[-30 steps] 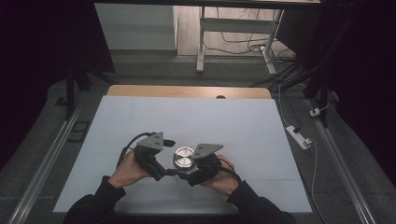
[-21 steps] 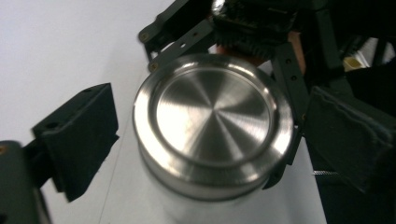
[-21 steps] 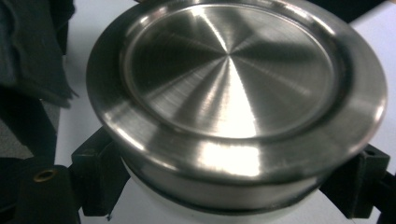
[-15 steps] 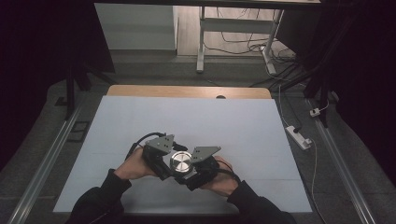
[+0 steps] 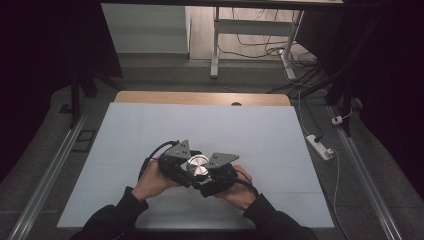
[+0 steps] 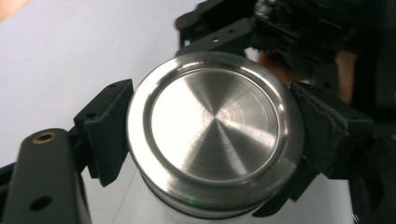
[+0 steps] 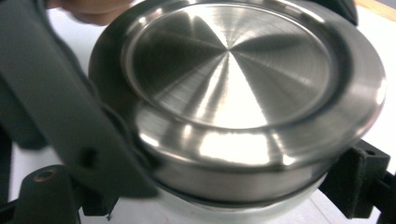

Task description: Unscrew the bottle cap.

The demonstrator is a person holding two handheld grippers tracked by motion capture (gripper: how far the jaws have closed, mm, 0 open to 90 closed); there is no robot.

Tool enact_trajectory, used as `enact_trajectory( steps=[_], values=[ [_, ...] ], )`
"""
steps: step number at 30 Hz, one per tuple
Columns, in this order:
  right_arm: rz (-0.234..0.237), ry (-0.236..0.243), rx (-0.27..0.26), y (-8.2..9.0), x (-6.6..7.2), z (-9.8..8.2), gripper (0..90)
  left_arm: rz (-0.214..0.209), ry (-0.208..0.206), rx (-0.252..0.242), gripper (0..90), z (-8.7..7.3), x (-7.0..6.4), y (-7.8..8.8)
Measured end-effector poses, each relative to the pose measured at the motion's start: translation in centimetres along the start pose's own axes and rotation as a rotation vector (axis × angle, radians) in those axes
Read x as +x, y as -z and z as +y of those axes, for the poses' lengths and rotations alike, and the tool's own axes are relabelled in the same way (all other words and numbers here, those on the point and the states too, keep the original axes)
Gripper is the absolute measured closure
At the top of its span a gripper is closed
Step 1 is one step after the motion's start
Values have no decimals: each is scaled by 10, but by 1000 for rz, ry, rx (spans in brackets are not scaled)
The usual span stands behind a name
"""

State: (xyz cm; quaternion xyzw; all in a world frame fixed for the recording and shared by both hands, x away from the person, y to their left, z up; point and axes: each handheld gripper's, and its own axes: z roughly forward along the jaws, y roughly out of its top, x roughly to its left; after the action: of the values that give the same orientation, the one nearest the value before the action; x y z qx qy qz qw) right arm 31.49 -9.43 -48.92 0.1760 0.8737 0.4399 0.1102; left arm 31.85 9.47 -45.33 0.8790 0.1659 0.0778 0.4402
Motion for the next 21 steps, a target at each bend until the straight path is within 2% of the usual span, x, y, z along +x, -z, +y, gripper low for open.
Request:
enact_trajectory(
  steps=[3, 6, 9, 11, 13, 15, 17, 19, 21],
  values=[
    [-29, -15, 3, 0, -2, -1, 148, 56, 45, 0, 193, 3, -4, -4],
    [-47, -23, 4, 0, -3, -1, 147, 78, 81, -5, 192, 4, -6, -7],
    [-50, -32, 6, 1, -4, -1, 147, 83, 67, -2, 171, 4, -5, -8],
    [-45, -31, 4, 1, -4, -1, 147, 74, 60, 7, 103, 4, -2, -6],
    [-39, -28, -1, 1, -4, -1, 147, 50, 73, -12, 40, 2, 1, -3],
    [-32, -33, -6, 1, -4, -1, 147, 34, 71, -15, 18, 1, 5, 1],
    [-20, -31, -7, 1, -5, -2, 147, 18, 57, -15, 0, -1, 8, 7],
    [-2, -27, -8, 1, -5, -3, 147, -3, 23, -9, 0, -4, 12, 13],
    [19, -21, -7, 1, -5, -3, 148, -52, -18, 1, 0, -7, 14, 17]
  ],
)
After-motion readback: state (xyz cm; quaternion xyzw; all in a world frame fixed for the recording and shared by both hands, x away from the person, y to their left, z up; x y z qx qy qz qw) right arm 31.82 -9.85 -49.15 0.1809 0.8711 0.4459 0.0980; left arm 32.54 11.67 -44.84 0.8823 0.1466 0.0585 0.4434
